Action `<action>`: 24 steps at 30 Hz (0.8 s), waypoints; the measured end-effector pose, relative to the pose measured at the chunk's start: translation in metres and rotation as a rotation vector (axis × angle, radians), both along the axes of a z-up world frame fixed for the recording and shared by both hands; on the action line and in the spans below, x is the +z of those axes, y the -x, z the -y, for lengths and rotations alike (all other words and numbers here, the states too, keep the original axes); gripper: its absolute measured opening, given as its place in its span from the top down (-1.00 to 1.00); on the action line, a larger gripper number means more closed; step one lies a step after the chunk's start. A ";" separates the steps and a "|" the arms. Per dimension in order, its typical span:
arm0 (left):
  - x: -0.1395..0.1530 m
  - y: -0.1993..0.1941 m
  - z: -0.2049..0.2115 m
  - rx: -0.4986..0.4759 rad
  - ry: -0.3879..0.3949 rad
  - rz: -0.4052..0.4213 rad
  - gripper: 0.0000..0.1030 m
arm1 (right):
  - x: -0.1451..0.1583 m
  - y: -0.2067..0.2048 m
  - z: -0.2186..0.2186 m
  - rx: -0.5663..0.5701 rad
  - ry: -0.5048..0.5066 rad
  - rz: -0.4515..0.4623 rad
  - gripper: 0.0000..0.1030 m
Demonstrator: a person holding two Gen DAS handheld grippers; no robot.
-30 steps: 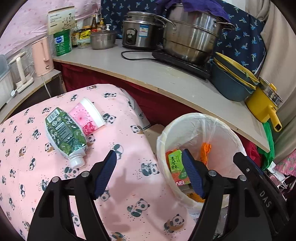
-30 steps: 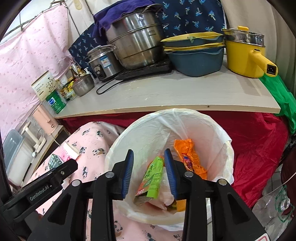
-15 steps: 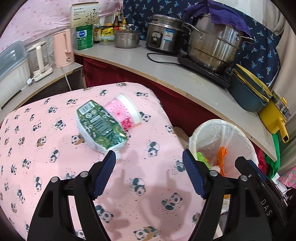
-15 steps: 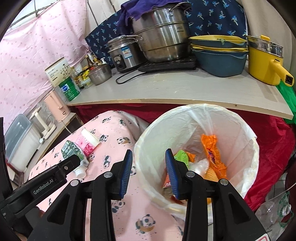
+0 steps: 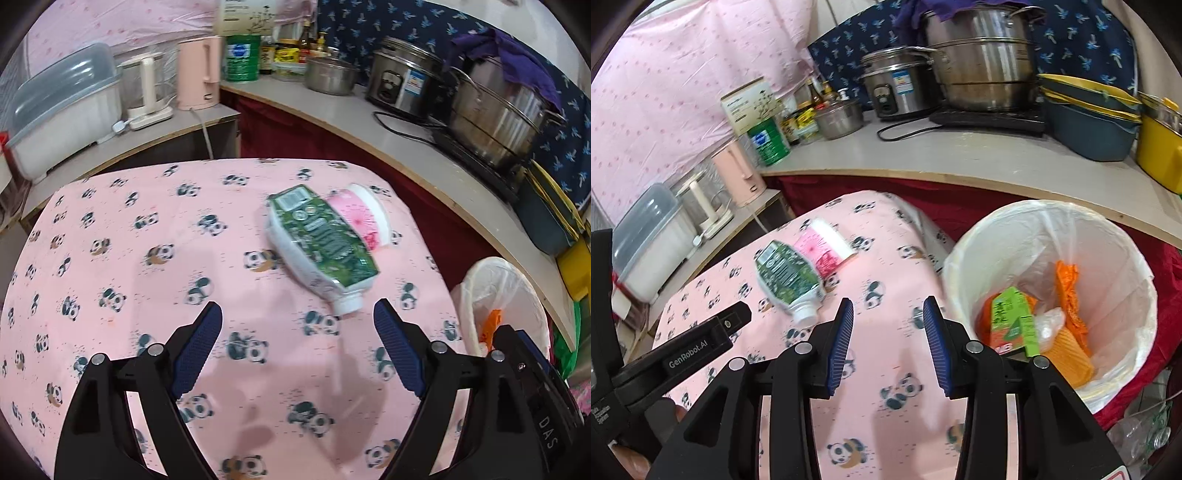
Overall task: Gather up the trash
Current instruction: 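Move both open tools back over the squeeze pouch and pink cup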
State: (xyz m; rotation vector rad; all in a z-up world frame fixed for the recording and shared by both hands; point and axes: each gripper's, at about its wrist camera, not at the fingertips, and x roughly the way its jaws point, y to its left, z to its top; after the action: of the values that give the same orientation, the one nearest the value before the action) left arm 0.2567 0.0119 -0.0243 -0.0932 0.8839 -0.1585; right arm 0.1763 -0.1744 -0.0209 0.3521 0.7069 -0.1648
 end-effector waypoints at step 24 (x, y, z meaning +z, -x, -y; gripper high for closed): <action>-0.030 -0.021 -0.071 0.049 -0.040 -0.014 -0.55 | -0.057 -0.081 -0.082 0.176 -0.024 -0.137 0.25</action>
State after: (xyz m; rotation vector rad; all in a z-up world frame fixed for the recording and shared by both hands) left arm 0.2772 0.0826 -0.0543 -0.0788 0.8975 -0.0946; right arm 0.2576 -0.0926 -0.0779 0.3018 0.8722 -0.0136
